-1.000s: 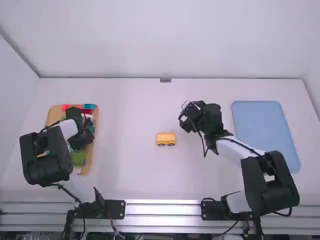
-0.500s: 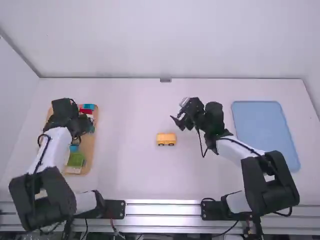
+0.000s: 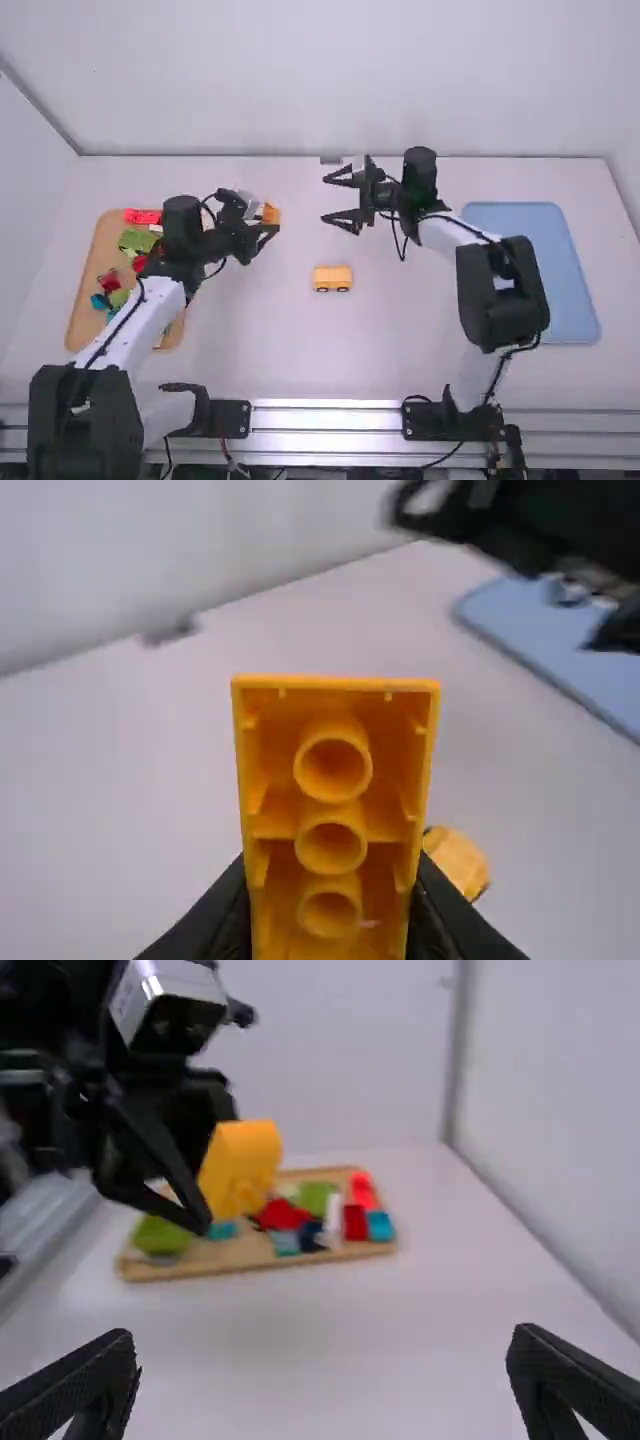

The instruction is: Assemble lego blocks to make yellow taxi

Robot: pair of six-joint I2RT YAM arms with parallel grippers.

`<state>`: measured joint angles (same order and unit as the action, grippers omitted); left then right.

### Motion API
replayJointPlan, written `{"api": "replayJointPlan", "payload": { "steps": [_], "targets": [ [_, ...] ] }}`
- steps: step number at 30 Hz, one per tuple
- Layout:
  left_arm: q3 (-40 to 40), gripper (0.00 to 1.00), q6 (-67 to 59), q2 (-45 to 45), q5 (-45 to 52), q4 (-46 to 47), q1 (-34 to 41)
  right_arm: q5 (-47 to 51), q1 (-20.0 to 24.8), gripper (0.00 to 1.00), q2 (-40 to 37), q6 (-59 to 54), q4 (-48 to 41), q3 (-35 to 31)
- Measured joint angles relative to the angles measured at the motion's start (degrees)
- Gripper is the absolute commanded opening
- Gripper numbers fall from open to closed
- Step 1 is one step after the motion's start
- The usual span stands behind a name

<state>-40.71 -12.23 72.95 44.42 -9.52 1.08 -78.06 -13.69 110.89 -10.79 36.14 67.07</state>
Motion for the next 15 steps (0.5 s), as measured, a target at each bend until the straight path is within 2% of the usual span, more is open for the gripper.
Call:
{"api": "replayJointPlan", "payload": {
  "steps": [3, 9, 15],
  "targets": [
    [0.24, 0.08, -0.70, 2.84, 4.96, -7.74, 3.02, -5.22, -1.86, 0.98, 3.58, 2.80, -0.68, 4.52],
    [0.28, 0.07, 3.74, 10.93, 9.92, -23.43, 3.67, -7.63, -4.94, 0.90, 4.39, 4.44, -0.24, 5.29],
    [0.28, 0.03, 6.40, 19.58, 17.75, -37.62, 3.69, -8.17, -6.08, 0.63, 4.39, 5.35, 1.31, 5.29]
  ]
}}
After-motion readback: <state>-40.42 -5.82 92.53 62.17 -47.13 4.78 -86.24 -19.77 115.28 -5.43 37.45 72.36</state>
